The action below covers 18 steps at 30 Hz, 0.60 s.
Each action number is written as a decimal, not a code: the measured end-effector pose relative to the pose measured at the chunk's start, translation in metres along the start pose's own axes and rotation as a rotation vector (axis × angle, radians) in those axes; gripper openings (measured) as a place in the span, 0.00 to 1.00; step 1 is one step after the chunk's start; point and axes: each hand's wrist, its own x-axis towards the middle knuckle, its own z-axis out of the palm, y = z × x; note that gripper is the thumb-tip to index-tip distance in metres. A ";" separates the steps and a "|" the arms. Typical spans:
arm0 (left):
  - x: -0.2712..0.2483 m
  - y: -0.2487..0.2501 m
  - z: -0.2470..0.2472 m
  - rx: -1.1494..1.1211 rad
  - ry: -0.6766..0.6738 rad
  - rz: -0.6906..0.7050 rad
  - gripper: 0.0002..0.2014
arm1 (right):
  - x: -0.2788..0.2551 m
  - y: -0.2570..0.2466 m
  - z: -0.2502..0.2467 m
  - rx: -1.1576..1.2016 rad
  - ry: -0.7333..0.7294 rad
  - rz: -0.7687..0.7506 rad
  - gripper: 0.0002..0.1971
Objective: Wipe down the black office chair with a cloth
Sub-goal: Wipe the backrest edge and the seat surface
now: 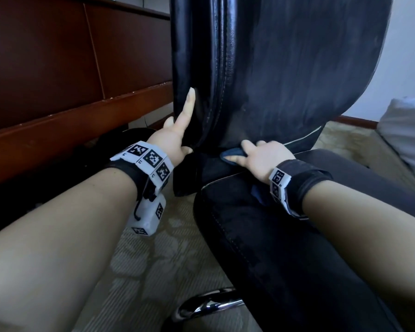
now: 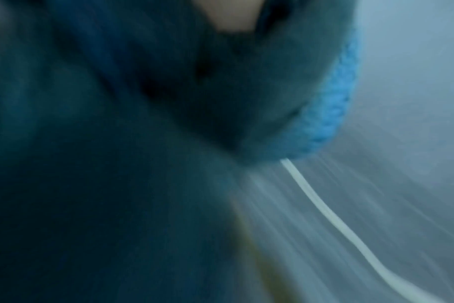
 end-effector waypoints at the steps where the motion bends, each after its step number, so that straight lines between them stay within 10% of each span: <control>1: 0.000 0.000 0.000 0.001 -0.003 -0.007 0.59 | -0.002 0.008 0.007 0.013 -0.024 0.040 0.24; 18: 0.023 0.046 0.000 0.040 0.005 -0.164 0.46 | -0.109 0.083 -0.013 0.101 -0.090 0.272 0.30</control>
